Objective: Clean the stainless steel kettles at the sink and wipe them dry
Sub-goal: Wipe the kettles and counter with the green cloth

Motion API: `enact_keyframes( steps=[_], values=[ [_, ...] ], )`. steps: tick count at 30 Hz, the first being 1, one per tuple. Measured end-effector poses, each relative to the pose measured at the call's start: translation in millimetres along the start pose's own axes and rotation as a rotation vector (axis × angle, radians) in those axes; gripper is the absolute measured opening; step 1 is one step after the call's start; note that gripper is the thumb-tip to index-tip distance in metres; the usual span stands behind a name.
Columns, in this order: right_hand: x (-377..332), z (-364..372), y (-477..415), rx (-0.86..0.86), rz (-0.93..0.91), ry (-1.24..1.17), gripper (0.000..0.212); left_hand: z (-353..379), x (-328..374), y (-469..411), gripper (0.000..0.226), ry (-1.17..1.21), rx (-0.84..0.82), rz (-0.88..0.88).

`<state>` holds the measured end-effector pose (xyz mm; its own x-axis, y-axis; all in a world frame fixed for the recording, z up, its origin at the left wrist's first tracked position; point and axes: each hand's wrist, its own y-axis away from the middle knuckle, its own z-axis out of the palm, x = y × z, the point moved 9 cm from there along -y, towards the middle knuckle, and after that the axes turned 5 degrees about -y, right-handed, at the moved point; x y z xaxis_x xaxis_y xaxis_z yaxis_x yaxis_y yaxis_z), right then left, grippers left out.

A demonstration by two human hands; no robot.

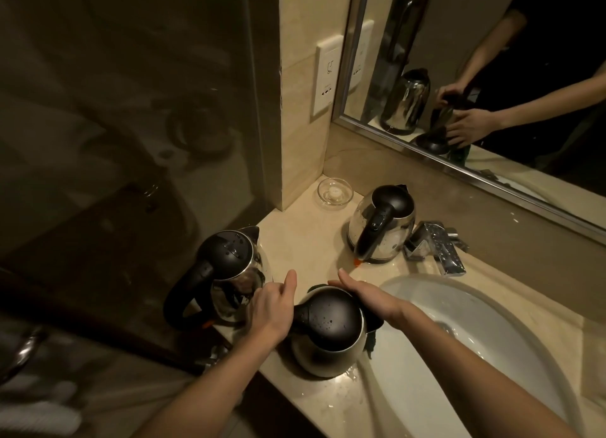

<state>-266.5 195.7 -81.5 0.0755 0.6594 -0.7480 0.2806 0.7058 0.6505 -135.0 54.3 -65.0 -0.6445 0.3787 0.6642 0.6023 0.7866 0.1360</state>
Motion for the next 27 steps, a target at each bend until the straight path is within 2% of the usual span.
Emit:
enact_keyframes(
  steps=[5, 8, 12, 15, 21, 24, 27],
  values=[
    [-14, 0, 15, 0.128, -0.132, 0.240, 0.068, 11, -10, -4, 0.063, -0.056, -0.125, -0.116],
    [-29, 4, 31, 0.207, -0.228, 0.554, 0.063, 21, -16, -9, 0.076, -0.084, -0.212, -0.183],
    [-42, 25, 60, 0.278, -0.392, 0.904, 0.071, 21, -15, -10, 0.083, -0.121, -0.219, -0.200],
    [-32, 49, 81, 0.299, -0.471, 1.107, 0.068, 20, -13, -9, 0.085, -0.140, -0.210, -0.190],
    [-12, 87, 114, 0.394, -0.565, 1.273, 0.072, 19, -8, -8, 0.082, -0.156, -0.197, -0.158],
    [-1, 110, 118, 0.345, -0.623, 1.359, 0.070, 19, -7, -8, 0.083, -0.172, -0.205, -0.143],
    [3, 115, 117, 0.313, -0.606, 1.414, 0.069, 20, -6, -8, 0.084, -0.175, -0.211, -0.144]
  ],
)
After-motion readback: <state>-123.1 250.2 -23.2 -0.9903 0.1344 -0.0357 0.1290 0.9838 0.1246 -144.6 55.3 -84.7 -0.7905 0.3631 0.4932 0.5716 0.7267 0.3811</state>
